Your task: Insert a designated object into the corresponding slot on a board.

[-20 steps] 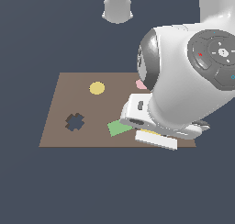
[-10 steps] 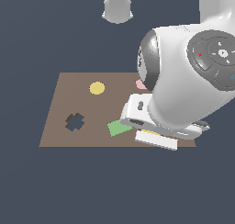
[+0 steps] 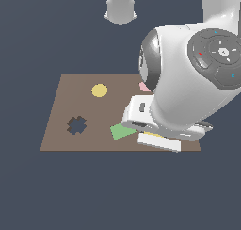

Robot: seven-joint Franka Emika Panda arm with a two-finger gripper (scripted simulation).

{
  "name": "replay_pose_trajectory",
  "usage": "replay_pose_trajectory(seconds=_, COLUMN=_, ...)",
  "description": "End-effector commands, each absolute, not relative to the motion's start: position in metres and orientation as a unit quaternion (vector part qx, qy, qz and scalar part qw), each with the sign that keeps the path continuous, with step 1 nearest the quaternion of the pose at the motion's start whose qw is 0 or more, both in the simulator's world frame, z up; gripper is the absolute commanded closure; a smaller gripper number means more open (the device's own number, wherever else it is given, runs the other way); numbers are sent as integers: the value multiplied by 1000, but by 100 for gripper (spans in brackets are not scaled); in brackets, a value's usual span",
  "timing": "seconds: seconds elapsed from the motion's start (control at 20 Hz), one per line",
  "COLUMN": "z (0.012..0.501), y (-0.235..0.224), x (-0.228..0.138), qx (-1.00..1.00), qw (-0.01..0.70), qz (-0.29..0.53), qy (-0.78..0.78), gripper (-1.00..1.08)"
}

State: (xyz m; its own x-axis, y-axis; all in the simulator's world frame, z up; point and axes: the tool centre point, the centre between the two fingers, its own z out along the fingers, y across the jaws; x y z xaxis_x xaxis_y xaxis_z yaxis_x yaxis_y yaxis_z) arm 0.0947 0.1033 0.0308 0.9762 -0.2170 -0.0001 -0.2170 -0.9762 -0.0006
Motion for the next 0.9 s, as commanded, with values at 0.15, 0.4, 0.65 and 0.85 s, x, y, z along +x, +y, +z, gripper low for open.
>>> replay_pose_trajectory(seconds=0.15, z=31, y=94, x=86, qx=-997, qw=0, qz=0, qy=81, gripper=108)
replay_pose_trajectory(seconds=0.4, z=32, y=80, x=75, qx=-999, qw=0, qz=0, qy=39, gripper=108)
replay_pose_trajectory(seconds=0.65, z=33, y=60, x=62, qx=-1000, qw=0, qz=0, qy=-17, gripper=108)
replay_pose_trajectory(seconds=0.85, z=34, y=39, x=51, qx=-997, qw=0, qz=0, qy=-71, gripper=108)
